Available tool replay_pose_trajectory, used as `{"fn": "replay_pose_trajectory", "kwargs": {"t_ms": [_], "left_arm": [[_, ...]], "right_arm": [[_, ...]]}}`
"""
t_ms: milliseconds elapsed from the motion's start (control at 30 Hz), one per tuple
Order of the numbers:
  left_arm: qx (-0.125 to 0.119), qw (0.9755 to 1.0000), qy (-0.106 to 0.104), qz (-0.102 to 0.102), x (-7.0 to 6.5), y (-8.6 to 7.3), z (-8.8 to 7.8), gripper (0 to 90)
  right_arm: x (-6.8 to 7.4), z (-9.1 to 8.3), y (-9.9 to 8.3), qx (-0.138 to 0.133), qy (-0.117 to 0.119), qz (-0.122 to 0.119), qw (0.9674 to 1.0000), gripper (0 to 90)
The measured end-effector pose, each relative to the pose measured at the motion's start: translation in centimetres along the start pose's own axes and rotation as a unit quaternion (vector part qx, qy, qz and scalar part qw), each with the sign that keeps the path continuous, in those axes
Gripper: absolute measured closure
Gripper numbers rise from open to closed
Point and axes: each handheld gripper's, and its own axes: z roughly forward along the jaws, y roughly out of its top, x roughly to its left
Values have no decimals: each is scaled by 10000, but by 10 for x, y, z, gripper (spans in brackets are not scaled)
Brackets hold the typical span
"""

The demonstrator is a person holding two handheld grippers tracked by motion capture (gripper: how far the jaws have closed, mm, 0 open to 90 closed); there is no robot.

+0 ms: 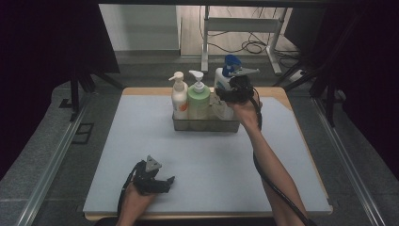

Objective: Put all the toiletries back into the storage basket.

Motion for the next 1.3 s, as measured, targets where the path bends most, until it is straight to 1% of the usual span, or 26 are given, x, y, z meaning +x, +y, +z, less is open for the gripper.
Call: {"fn": "replay_pose_trajectory", "kwargs": {"t_ms": [300, 667, 1000, 1300], "left_arm": [[1, 10000, 1, 2, 0, 0, 0, 116], [-1, 10000, 2, -2, 0, 0, 0, 116], [-1, 10000, 1, -12, 0, 0, 0, 116], [-1, 10000, 0, 2, 0, 0, 0, 116]], "right_arm": [[2, 5, -7, 99, 44, 14, 9999, 386], [1, 11, -16, 253, 40, 118, 9996, 386], [3, 18, -23, 351, 23, 77, 9994, 387], [3, 23, -31, 419, 5, 92, 9991, 387]]}}
